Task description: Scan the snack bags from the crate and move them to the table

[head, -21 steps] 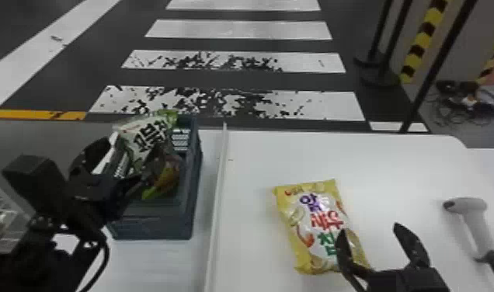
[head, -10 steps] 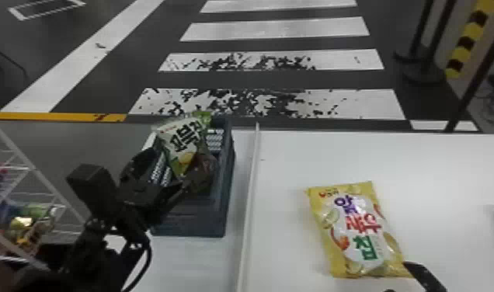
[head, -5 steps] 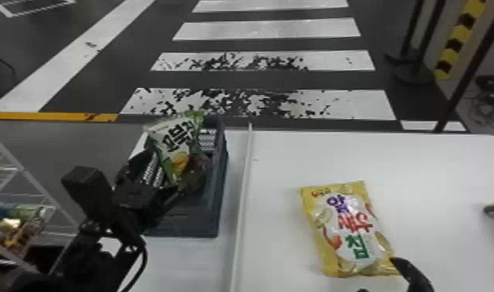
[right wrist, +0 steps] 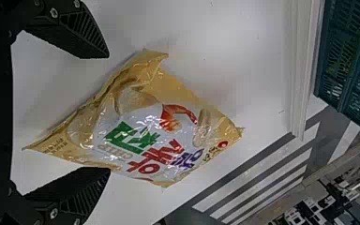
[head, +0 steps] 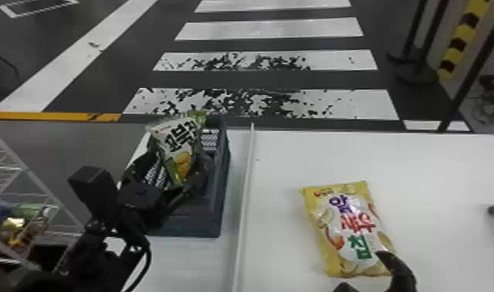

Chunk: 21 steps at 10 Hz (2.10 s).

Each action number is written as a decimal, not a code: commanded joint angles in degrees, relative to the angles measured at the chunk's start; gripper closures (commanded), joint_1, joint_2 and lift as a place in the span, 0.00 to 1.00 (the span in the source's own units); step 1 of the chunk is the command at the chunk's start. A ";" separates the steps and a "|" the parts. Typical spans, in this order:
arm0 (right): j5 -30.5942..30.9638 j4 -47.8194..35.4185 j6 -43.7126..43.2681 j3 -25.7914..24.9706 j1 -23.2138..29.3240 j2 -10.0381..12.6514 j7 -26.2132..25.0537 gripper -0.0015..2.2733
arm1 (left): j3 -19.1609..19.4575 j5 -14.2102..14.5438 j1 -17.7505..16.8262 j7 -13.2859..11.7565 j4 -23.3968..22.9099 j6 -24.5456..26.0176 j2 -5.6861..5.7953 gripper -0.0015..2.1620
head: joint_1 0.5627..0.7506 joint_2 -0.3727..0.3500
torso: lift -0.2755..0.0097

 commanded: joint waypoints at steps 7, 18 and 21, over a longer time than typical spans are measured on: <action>-0.38 7.83 1.99 5.71 -7.21 3.11 -0.71 0.40 | 0.24 0.22 -0.04 -1.29 2.34 0.17 0.26 0.03 | 0.70 0.77 | 0.63; -29.56 -7.20 -10.14 -15.74 2.28 3.20 -1.85 0.99 | -0.47 0.58 -1.35 -2.35 5.15 0.17 -0.53 0.03 | 0.70 0.77 | 0.63; -50.48 -9.14 -11.90 -28.57 3.69 8.21 0.17 0.99 | -2.05 0.22 -2.32 -2.35 6.56 0.17 -0.53 0.03 | 0.70 0.74 | 0.63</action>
